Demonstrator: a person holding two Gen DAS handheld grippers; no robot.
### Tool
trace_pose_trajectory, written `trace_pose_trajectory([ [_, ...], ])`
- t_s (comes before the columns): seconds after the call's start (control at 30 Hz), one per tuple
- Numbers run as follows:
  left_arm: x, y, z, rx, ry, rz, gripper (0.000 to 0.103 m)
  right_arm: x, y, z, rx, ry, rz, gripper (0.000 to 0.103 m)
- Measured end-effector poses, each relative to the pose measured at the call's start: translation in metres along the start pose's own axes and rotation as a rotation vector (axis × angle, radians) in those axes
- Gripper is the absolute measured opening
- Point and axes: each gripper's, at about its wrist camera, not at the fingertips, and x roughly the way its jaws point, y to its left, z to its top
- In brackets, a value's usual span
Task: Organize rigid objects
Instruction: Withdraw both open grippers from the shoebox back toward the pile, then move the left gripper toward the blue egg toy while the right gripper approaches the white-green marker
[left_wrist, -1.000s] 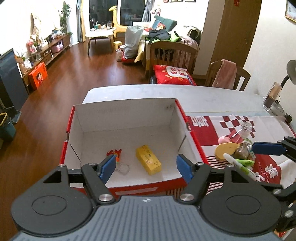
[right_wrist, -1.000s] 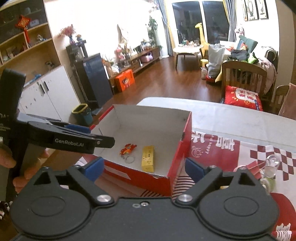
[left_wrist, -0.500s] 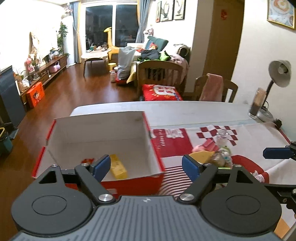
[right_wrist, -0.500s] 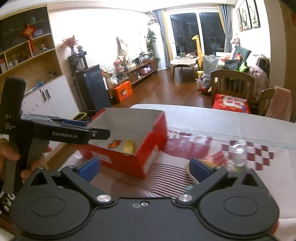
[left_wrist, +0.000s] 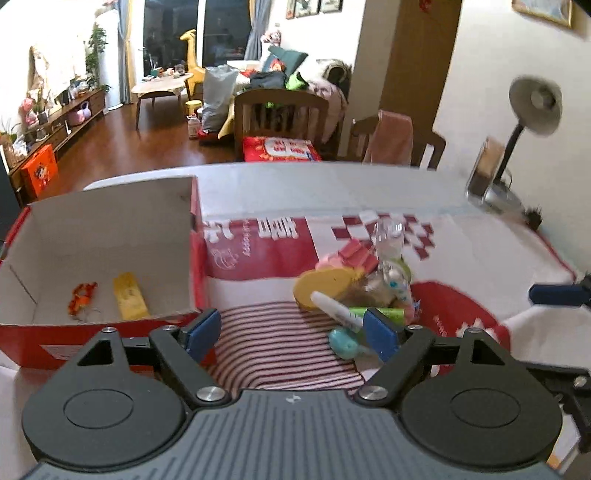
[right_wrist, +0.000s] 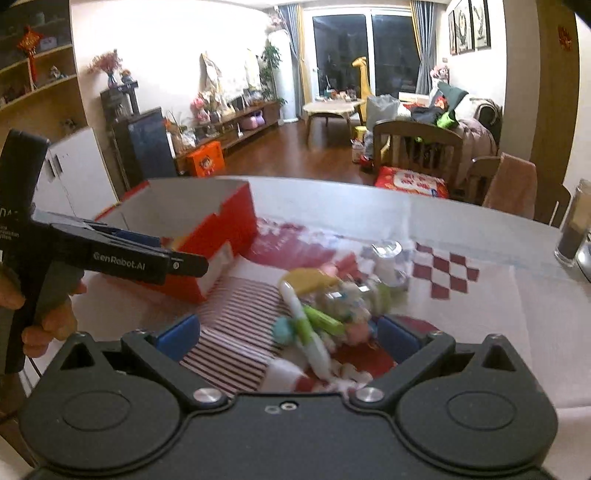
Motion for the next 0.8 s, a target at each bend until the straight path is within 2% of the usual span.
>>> trace_pose_trajectory([
  [0.23,0.044,-0.019,-0.016,-0.005,0.069,-0.005,0.084,0.023,-0.017,-0.018,-0.053,0.059,-0.009,0.098],
  [0.57,0.095,-0.027,-0.029,-0.029,0.168,0.002,0.084,0.069,-0.024,-0.034,-0.085,0.14,-0.023,0.074],
  [0.8,0.114,-0.031,-0.032,-0.038,0.199,-0.006,0.084,0.097,-0.026,-0.034,-0.09,0.175,-0.016,0.055],
])
